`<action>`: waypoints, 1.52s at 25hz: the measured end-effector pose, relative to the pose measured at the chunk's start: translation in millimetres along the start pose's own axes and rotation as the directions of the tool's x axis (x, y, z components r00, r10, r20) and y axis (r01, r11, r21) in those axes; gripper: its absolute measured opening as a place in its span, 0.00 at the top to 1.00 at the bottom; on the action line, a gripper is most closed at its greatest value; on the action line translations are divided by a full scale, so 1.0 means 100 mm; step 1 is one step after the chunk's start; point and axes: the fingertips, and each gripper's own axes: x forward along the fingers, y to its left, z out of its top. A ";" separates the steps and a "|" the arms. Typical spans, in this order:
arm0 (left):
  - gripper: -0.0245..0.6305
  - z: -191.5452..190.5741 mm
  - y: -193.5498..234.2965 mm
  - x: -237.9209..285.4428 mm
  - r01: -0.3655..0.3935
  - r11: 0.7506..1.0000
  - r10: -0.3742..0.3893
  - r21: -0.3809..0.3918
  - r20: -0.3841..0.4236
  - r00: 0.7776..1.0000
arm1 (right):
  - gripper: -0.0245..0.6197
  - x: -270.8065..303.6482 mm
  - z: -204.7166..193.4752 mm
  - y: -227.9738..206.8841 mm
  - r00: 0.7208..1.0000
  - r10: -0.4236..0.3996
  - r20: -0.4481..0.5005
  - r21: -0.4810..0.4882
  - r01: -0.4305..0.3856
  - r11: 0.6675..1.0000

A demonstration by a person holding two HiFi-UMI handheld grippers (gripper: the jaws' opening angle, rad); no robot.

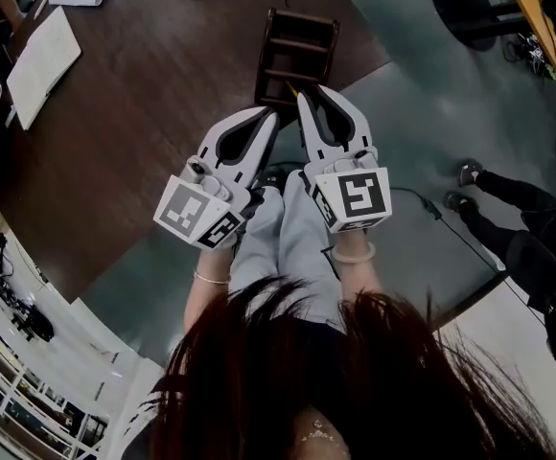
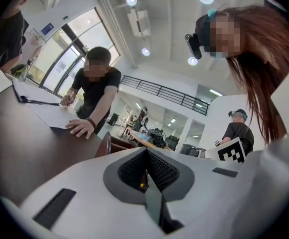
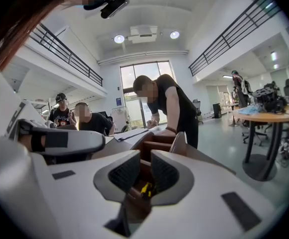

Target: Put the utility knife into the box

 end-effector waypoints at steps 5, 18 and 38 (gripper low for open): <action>0.96 0.23 -0.02 -0.04 -0.002 1.000 0.001 0.016 0.016 1.000 | 0.88 -0.07 0.28 0.04 0.999 -0.019 0.031 -0.012 0.020 1.000; 0.96 1.06 -0.59 -0.21 0.000 0.991 -0.013 0.133 0.093 0.996 | 0.94 -0.68 1.23 0.21 0.992 -0.009 0.124 -0.063 0.017 0.998; 0.96 1.29 -1.15 -0.45 0.048 0.974 -0.076 0.219 0.119 0.990 | 0.94 -1.27 1.68 0.52 0.978 0.035 0.205 -0.131 -0.008 0.991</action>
